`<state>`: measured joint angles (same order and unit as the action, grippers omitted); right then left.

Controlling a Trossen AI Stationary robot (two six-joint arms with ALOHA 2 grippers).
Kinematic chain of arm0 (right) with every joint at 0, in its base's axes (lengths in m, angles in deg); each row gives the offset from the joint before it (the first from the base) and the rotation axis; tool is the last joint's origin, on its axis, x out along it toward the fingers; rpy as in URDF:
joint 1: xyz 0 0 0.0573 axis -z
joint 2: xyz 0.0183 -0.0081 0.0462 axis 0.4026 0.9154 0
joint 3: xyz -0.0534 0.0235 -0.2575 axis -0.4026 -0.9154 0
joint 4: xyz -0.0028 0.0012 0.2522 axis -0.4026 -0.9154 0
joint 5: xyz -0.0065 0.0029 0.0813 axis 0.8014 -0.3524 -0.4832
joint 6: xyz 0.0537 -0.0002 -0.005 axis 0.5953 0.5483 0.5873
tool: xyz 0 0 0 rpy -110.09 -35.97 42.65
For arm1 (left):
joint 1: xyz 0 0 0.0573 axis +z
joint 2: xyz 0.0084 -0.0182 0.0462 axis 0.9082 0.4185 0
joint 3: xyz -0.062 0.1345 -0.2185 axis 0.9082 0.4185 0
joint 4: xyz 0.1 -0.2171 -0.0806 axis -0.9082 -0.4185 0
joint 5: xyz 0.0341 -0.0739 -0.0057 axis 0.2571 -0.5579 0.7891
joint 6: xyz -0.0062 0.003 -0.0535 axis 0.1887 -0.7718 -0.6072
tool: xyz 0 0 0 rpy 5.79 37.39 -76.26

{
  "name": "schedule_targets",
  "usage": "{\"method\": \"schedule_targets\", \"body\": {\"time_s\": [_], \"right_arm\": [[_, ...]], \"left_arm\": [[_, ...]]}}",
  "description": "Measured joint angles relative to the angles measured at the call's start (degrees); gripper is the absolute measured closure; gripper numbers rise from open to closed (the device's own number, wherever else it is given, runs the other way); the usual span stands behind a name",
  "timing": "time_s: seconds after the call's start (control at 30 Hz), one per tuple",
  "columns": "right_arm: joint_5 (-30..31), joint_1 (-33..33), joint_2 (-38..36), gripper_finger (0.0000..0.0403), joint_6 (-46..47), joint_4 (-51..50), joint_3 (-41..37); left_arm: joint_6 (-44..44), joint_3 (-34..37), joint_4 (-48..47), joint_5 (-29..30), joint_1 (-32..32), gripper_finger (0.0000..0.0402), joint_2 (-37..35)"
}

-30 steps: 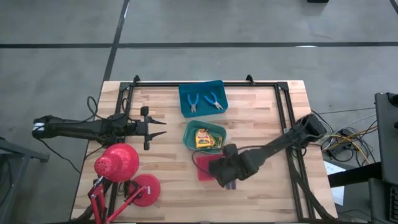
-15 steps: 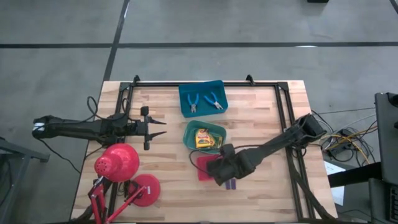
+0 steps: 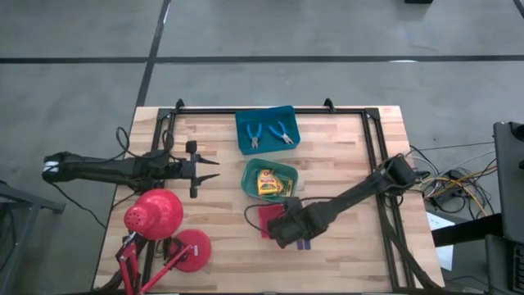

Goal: Pick & Place School Supplies
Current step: Put the violet eraser in the red bin

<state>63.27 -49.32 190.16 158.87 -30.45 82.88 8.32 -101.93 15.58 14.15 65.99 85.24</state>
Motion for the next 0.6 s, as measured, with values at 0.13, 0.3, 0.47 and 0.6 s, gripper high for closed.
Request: {"method": "schedule_targets", "body": {"time_s": [0.13, 0.3, 0.47, 0.6], "right_arm": [[-1.3, 0.0, 0.9, 0.0326, -0.3, 0.2, -0.1], [-2.2, 0.1, 1.6, 0.0326, 0.0, 0.2, 0.1], [-2.2, 0.2, 1.7, 0.0326, 0.0, 0.0, 0.2], [-2.0, 0.2, 1.7, 0.0322, 0.7, -0.4, 0.2]], "left_arm": [[0.0, 0.0, -0.1, 0.0, 0.0, 0.0234, 0.4], [0.0, 0.0, -0.3, 0.0, 0.0, 0.0234, 0.8], [0.0, 0.0, -0.6, 0.0, 0.0, 0.0234, 0.8], [0.0, 0.0, -1.0, 0.0, 0.0, 0.0234, 0.8]]}}
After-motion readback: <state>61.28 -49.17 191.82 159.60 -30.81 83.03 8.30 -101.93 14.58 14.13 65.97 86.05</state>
